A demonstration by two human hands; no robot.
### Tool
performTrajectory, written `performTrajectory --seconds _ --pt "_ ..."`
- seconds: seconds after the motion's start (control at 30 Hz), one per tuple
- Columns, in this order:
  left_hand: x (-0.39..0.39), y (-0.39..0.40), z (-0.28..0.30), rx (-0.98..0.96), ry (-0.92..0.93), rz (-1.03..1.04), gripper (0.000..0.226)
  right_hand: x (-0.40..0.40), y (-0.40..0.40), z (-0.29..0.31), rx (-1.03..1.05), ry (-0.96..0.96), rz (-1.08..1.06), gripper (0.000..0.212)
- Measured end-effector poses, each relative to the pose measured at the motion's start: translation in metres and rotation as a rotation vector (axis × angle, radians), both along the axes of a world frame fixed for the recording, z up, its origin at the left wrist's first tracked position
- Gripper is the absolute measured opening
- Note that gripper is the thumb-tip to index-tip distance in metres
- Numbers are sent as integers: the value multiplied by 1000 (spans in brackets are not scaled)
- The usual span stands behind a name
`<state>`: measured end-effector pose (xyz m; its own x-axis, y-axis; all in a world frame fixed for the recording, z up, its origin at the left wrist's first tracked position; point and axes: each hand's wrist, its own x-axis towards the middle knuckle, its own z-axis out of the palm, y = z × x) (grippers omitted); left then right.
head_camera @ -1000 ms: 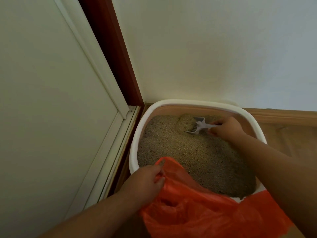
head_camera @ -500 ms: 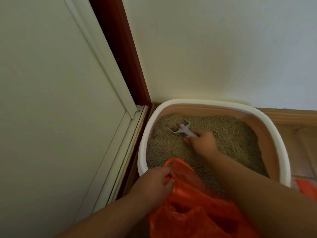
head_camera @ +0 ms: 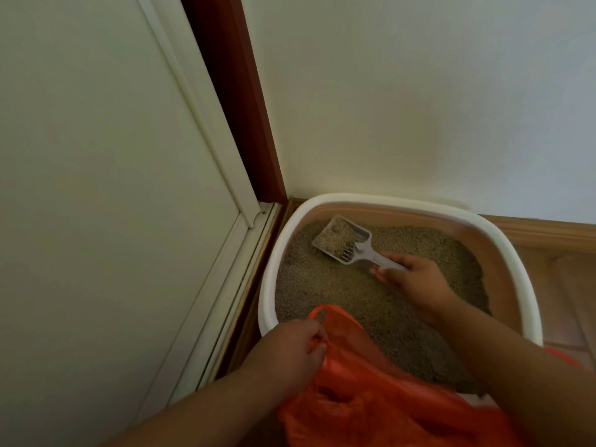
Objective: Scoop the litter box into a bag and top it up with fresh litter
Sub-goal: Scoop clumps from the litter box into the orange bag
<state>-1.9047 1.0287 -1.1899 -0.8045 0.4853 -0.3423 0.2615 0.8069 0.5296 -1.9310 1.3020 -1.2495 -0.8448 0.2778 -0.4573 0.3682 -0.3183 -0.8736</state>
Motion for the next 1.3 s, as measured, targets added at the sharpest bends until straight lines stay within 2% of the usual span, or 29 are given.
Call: performTrajectory --seconds 0.33,0.53,0.8,1.1,1.3 --pt "2 1 3 -12 4 7 17 23 42 27 136 -145 184 29" --pt "4 -1 5 -16 7 4 17 13 30 25 158 -168 216 30" --pt "2 -3 6 -22 -5 5 16 -15 -13 30 299 -227 241 31" --pt "1 -13 6 -22 -4 -3 17 -35 -73 16 254 -169 195 32" --pt "3 -12 6 -13 -4 1 17 -26 -67 3 -77 -111 68 34"
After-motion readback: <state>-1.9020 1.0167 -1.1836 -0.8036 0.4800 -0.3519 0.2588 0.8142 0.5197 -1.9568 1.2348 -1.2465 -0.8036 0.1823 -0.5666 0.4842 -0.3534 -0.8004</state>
